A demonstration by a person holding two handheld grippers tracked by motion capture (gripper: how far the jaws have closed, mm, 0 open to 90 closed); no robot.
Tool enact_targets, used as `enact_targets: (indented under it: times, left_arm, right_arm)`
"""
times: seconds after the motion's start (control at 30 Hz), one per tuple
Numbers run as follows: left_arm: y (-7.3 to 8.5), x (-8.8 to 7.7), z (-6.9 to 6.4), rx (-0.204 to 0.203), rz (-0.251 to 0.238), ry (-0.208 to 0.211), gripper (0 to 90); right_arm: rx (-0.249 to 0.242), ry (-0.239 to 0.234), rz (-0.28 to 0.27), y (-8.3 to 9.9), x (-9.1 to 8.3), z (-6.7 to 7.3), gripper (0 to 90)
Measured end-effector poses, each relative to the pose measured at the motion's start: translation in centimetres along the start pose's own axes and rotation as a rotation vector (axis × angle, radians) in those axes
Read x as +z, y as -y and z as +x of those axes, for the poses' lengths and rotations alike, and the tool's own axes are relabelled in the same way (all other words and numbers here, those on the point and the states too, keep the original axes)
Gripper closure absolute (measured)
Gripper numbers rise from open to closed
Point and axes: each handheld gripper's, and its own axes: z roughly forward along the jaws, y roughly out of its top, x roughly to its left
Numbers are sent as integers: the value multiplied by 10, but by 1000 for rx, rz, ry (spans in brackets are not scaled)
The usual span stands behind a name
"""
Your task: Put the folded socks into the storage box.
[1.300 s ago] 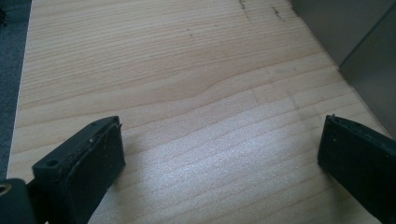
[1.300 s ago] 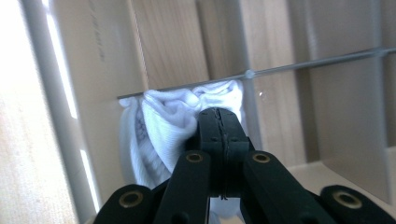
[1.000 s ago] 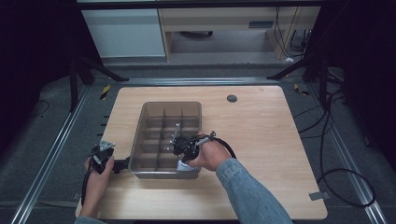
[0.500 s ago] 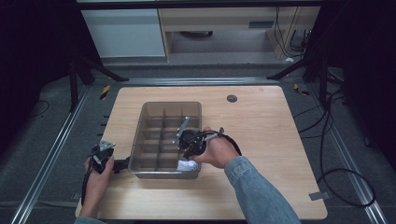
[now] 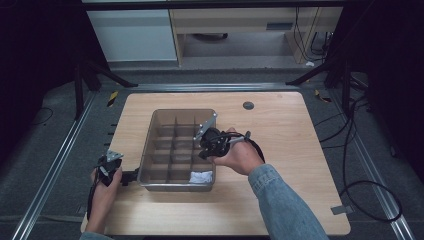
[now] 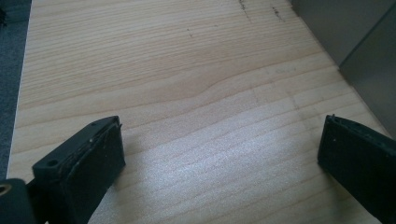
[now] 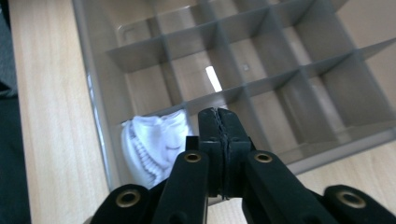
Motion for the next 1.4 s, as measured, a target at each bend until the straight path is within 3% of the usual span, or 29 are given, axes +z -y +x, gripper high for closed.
enact_targets:
  times: [0.1, 0.23, 0.6, 0.73, 0.87, 1.03, 1.4]
  left_arm:
    - [0, 0, 0, 0, 0, 0, 0]
    - [0, 0, 0, 0, 0, 0, 0]
    - [0, 0, 0, 1, 0, 0, 0]
    - [0, 0, 0, 1, 0, 0, 0]
    - [0, 0, 0, 1, 0, 0, 0]
    - [0, 0, 0, 1, 0, 0, 0]
    - [0, 0, 0, 1, 0, 0, 0]
  right_arm:
    - [20, 14, -31, 2, -5, -5, 857]
    - [53, 43, -78, 4, -12, -9, 759]
    - [176, 208, -176, 6, -36, -24, 225]
    - [224, 262, -223, 9, -43, -31, 102]
    - [236, 321, -258, 14, -50, -36, 40]
    - [278, 377, -292, 21, -58, -42, 53]
    - [285, 480, -318, 48, -77, -54, 65]
